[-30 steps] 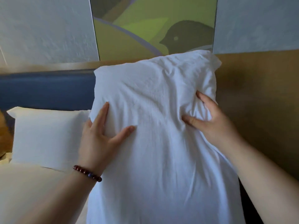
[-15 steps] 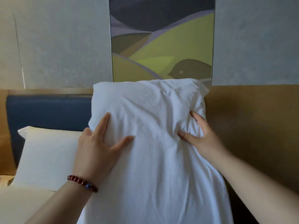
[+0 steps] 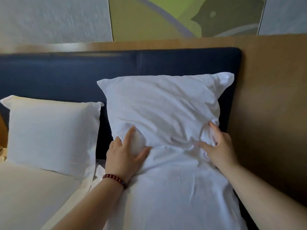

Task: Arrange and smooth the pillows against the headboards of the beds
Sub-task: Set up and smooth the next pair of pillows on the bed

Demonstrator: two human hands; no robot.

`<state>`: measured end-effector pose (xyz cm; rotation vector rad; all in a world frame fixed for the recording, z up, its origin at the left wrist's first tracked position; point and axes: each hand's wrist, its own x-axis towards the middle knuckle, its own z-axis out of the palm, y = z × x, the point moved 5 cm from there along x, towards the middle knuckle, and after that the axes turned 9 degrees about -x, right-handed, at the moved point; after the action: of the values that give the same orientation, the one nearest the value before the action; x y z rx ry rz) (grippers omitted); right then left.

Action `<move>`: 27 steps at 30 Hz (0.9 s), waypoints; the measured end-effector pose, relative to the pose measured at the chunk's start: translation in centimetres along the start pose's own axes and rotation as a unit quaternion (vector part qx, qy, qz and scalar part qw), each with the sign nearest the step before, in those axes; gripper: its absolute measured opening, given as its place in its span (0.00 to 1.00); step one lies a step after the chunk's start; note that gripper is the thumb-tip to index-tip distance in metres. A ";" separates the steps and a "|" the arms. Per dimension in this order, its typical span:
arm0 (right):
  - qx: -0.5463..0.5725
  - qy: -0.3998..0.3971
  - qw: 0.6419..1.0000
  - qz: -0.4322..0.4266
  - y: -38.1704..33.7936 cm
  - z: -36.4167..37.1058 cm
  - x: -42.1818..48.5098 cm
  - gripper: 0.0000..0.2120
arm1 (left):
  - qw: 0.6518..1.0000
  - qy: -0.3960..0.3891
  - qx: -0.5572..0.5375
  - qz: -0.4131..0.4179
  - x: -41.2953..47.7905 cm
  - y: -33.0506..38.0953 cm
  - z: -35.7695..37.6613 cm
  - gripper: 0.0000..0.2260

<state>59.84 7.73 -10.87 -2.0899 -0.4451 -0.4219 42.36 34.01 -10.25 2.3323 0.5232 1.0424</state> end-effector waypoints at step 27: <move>-0.179 -0.345 0.918 -0.075 1.0 12.5 -5.0 0.33 | 0.921 -0.386 -0.036 -0.039 -0.6 -7.1 8.4 0.21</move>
<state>57.48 17.09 -20.33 -2.5456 -1.0045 0.1926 47.49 36.68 -19.66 2.3836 0.2475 0.0478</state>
